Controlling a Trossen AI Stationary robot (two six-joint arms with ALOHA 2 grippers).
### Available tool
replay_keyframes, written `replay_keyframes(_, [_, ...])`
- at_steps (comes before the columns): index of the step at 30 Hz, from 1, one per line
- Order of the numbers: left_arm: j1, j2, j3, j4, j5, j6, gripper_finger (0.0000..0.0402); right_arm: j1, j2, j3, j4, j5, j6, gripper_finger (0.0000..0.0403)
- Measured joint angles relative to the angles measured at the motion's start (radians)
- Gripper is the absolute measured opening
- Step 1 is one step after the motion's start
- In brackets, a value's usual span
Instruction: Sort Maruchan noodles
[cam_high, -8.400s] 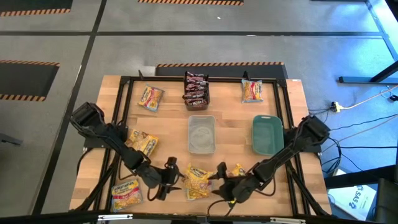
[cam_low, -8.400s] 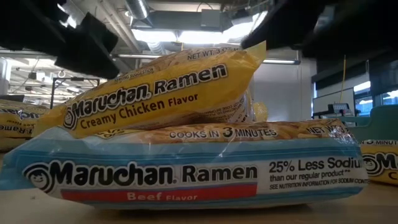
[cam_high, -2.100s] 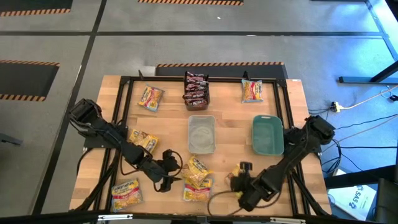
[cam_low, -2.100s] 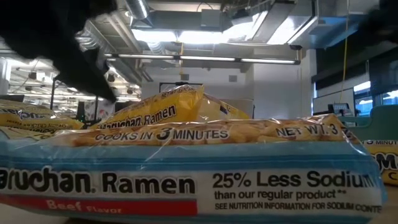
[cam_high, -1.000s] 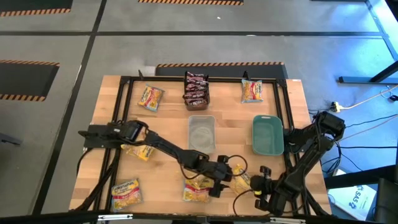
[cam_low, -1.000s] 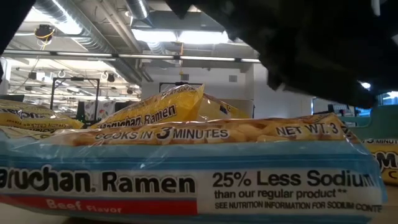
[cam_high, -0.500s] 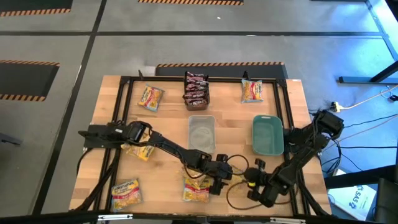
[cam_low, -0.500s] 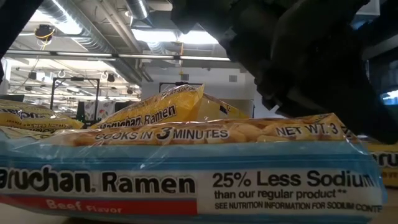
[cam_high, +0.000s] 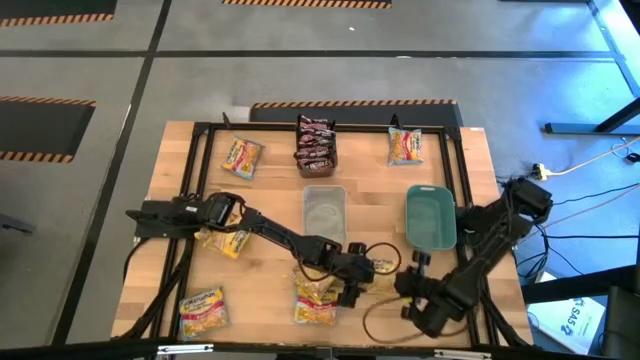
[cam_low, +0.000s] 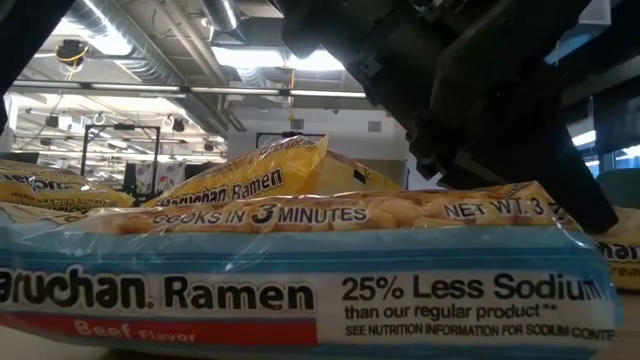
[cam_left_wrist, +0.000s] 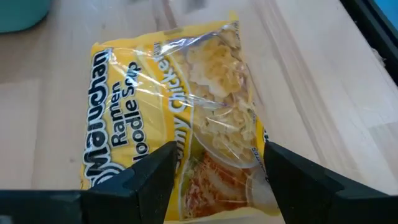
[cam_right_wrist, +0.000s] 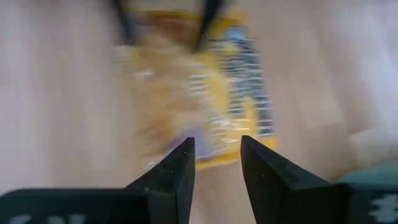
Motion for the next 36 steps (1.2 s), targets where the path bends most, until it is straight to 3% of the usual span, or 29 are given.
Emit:
replay_keyframes(6, [0.002, 0.000, 0.000, 0.000, 0.000, -0.003, 0.0236, 0.049, 0.000, 0.011, 0.025, -0.038, 0.117, 0.0135])
replay_keyframes(15, [0.002, 0.000, 0.000, 0.000, 0.000, -0.003, 0.0236, 0.056, 0.000, -0.080, 0.038, -0.052, 0.408, 0.0289])
replay_keyframes(19, [0.002, 0.000, 0.000, 0.001, 0.000, -0.003, 0.0236, 0.057, 0.000, -0.123, 0.090, -0.052, 0.576, 0.0330])
replay_keyframes(25, [0.002, 0.000, -0.001, 0.008, 0.000, -0.004, 0.0236, 0.057, -0.012, -0.150, 0.130, -0.077, 0.679, 0.0341])
replay_keyframes(30, [0.002, 0.000, -0.001, 0.008, 0.000, -0.005, 0.0236, 0.078, -0.104, -0.226, 0.226, 0.021, 0.684, 0.0342])
replay_keyframes(36, [0.002, 0.000, -0.001, 0.010, 0.000, -0.004, 0.0236, 0.112, -0.199, -0.400, 0.509, 0.084, 0.743, 0.0342])
